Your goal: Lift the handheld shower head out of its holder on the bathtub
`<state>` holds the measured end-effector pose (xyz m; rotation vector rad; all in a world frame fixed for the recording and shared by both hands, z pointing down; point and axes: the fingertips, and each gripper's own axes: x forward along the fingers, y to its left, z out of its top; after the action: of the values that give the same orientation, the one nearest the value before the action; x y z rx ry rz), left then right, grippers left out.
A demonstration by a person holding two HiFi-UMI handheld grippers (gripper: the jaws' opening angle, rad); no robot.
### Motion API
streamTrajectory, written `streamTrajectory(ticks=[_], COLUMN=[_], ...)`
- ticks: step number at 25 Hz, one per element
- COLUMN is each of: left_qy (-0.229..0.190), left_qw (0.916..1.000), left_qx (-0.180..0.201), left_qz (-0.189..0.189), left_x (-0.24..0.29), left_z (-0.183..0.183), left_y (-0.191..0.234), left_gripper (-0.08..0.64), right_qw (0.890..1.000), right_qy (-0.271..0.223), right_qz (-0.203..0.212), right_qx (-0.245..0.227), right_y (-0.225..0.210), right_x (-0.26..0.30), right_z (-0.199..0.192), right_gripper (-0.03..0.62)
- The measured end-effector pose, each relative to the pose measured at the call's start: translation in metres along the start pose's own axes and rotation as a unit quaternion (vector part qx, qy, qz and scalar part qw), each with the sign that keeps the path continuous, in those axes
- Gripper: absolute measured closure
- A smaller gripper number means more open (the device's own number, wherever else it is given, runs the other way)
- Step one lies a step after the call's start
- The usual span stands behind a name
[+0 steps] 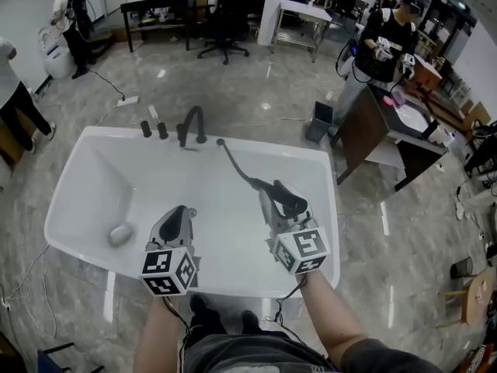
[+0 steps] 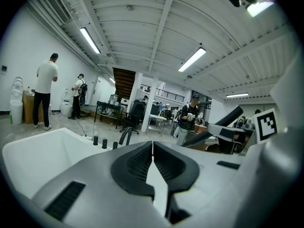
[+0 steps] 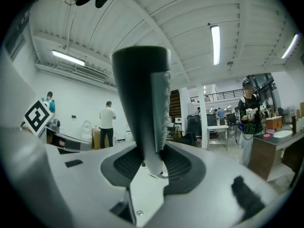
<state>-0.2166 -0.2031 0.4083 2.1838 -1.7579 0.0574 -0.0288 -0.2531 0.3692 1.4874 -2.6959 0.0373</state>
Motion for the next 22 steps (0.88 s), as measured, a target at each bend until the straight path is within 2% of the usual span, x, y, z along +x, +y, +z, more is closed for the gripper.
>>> streamTrajectory(ticks=[10,17,22], left_qy=[-0.016,-0.026,-0.032], left_qw=[0.9999,0.9996,0.9993], left_qx=[0.003,0.012,0.018], left_qz=[0.001,-0.001,0.003], left_x=[-0.036,-0.057,-0.076], left_z=[-0.008,-0.014,-0.016], left_y=[-0.061,-0.093,-0.112], left_gripper=[0.540,0.540,0.540], right_qw=[1.000,0.997,0.997], right_qy=[-0.009,-0.021,-0.024], right_qz=[0.020,0.053,0.060], right_qx=[-0.002,-0.043,-0.046], right_y=[-0.008,0.006,0.007], right_x=[-0.077,-0.124,-0.148], right_z=[0.009,0.022,0.020], right_gripper=[0.449,0.449,0.449])
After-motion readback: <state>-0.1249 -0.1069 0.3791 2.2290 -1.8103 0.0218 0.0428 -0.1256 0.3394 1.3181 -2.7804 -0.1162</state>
